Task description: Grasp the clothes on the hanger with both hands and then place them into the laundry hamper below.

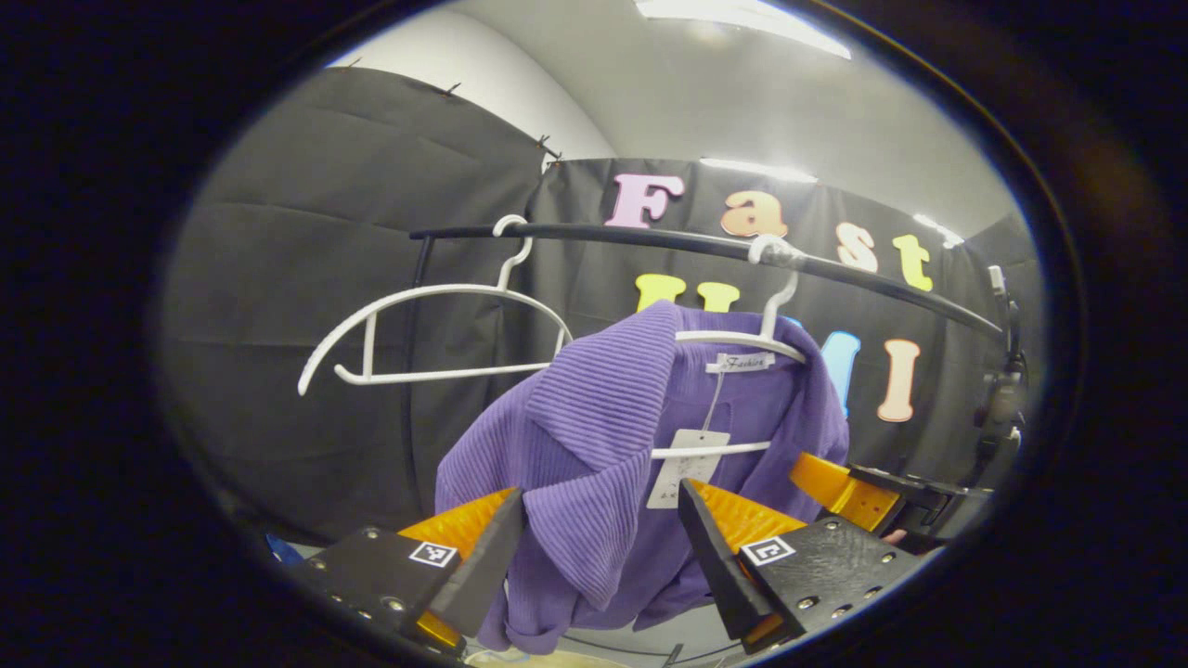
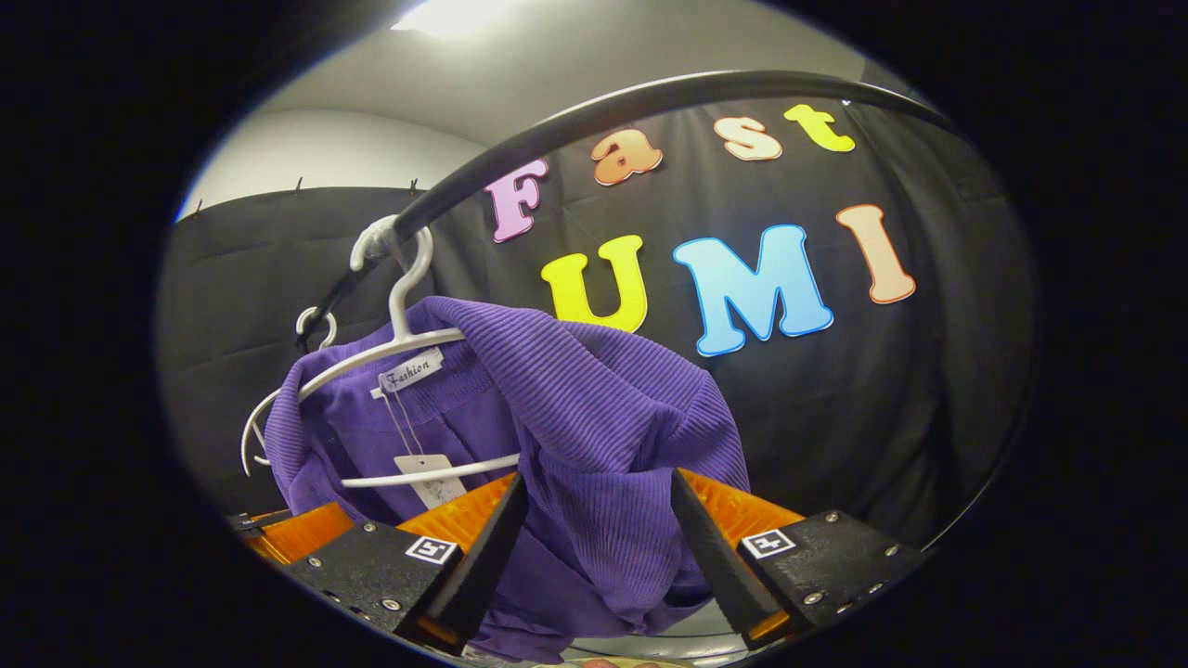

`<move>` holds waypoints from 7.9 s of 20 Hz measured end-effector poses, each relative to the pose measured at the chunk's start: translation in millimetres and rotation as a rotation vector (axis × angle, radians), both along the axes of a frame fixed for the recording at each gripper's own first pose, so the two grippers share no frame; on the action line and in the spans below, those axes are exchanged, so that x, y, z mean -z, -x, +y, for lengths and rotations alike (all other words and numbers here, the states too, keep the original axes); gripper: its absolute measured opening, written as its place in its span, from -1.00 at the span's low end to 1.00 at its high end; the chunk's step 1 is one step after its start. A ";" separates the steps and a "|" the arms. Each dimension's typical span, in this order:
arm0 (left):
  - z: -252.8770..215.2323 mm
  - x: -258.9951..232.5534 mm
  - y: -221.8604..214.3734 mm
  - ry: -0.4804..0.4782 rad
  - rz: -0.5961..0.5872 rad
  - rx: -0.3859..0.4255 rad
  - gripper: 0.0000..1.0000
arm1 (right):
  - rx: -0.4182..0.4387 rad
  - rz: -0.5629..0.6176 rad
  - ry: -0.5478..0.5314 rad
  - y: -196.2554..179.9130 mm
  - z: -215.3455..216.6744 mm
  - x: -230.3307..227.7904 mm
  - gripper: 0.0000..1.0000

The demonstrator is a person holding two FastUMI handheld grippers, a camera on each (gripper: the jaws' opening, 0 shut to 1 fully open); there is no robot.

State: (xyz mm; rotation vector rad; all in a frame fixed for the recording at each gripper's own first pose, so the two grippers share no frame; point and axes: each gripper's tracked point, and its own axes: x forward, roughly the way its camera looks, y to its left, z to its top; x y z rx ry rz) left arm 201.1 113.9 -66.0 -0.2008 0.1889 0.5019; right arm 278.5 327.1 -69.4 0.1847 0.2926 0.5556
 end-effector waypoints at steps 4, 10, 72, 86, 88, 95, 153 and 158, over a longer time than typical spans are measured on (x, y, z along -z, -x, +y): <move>7.6 7.3 -9.2 0.004 0.010 -0.053 0.80 | -0.047 0.024 -0.029 -5.9 15.3 5.3 0.90; 10.2 11.1 -16.4 -0.030 0.014 -0.084 0.99 | -0.079 0.007 -0.030 -14.4 26.9 12.4 0.90; 153.5 -117.4 31.3 -0.057 -0.206 0.204 -1.00 | 0.114 -0.398 0.226 -6.5 -40.3 -61.8 -1.00; 141.6 -35.4 14.7 -0.043 -0.211 0.348 -0.96 | 0.167 -0.407 0.307 -9.6 -47.6 -58.2 -1.00; 131.5 -24.1 11.8 -0.028 -0.200 0.364 -0.96 | 0.172 -0.393 0.317 -14.9 -52.3 -52.9 -1.00; 92.7 -4.2 -15.1 0.002 -0.182 0.419 -1.00 | 0.232 -0.359 0.330 -29.5 -90.2 -41.6 -1.00; -31.3 143.7 157.6 0.090 0.134 0.668 -0.96 | 0.293 0.255 0.296 268.5 -151.2 154.4 -1.00; -31.6 213.7 169.0 0.108 0.250 0.682 -0.87 | 0.290 0.421 0.289 287.9 -144.7 209.2 -0.99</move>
